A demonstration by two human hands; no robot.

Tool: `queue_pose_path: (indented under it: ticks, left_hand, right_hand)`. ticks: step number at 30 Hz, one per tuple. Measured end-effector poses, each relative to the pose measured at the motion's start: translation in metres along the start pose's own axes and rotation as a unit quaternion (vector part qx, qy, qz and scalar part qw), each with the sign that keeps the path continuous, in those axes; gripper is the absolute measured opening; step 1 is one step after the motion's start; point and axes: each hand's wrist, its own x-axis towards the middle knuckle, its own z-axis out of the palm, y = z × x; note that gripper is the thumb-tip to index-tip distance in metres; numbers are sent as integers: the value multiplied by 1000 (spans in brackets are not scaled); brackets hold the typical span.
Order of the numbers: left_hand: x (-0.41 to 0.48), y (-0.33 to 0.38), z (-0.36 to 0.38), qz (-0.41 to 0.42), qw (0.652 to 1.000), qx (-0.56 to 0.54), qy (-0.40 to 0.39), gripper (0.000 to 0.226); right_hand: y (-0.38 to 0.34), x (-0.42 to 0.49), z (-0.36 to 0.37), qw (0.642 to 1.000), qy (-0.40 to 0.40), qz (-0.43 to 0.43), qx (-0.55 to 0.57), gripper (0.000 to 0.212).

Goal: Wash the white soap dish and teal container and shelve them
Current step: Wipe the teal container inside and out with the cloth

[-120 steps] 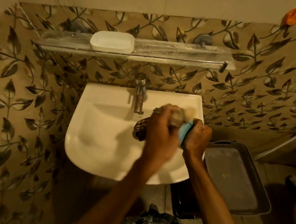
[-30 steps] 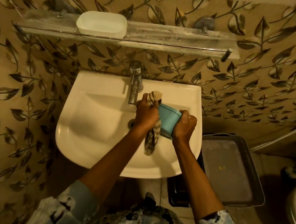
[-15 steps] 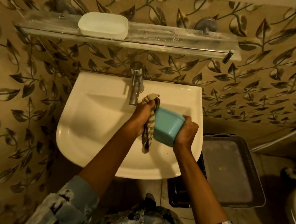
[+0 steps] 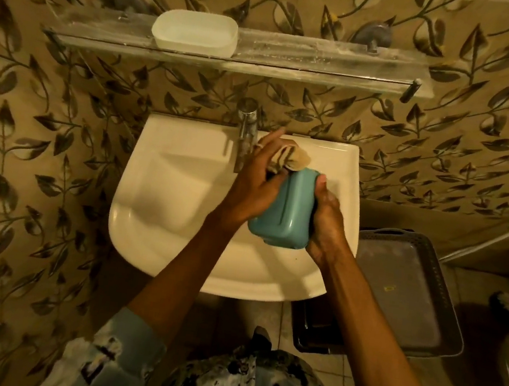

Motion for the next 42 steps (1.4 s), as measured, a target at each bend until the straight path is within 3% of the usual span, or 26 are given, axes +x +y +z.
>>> queue_pose_path:
  ticks: [4, 6, 9, 13, 16, 19, 23, 25, 29, 32, 36, 39, 42]
  left_hand:
    - [-25, -2, 12, 117, 989, 76, -39, 45]
    - [-56, -6, 21, 139, 984, 95, -61, 47]
    - [-88, -22, 29, 141, 979, 124, -84, 46]
    - [-60, -23, 29, 128, 976, 153, -90, 41]
    - [-14, -13, 24, 64, 984, 141, -85, 40]
    - [-1, -8, 24, 17, 988, 126, -86, 52]
    - [-56, -13, 32, 126, 976, 138, -115, 52]
    - [-82, -17, 39, 163, 968, 164, -97, 47]
    - [-54, 2, 46, 136, 966, 213, -51, 41]
    - [-18, 6, 31, 44, 987, 143, -52, 47]
    - [-45, -13, 25, -13, 998, 58, 19, 55]
    - [-91, -4, 43, 47, 996, 59, 55, 57]
    - [-86, 7, 53, 117, 981, 146, 45, 43]
  right_hand:
    - [-8, 3, -1, 995, 23, 28, 96, 43]
    - [-3, 4, -8, 994, 30, 28, 103, 48]
    - [6, 4, -18, 993, 54, 32, 98, 52]
    - [29, 1, -19, 993, 51, 71, 83, 60]
    - [37, 0, -18, 992, 65, 70, 77, 47]
    - [28, -2, -19, 989, 57, 62, 124, 40]
    - [19, 3, -25, 982, 100, 55, 150, 57]
    - [21, 1, -26, 985, 95, 60, 134, 63]
    - [35, -11, -16, 993, 61, 69, 74, 38]
    - [29, -9, -8, 995, 63, 48, 57, 39]
    - [10, -4, -11, 994, 56, 17, 91, 45]
    - [4, -1, -13, 995, 57, -4, 86, 49]
    - [10, -7, -10, 997, 28, -9, 71, 49]
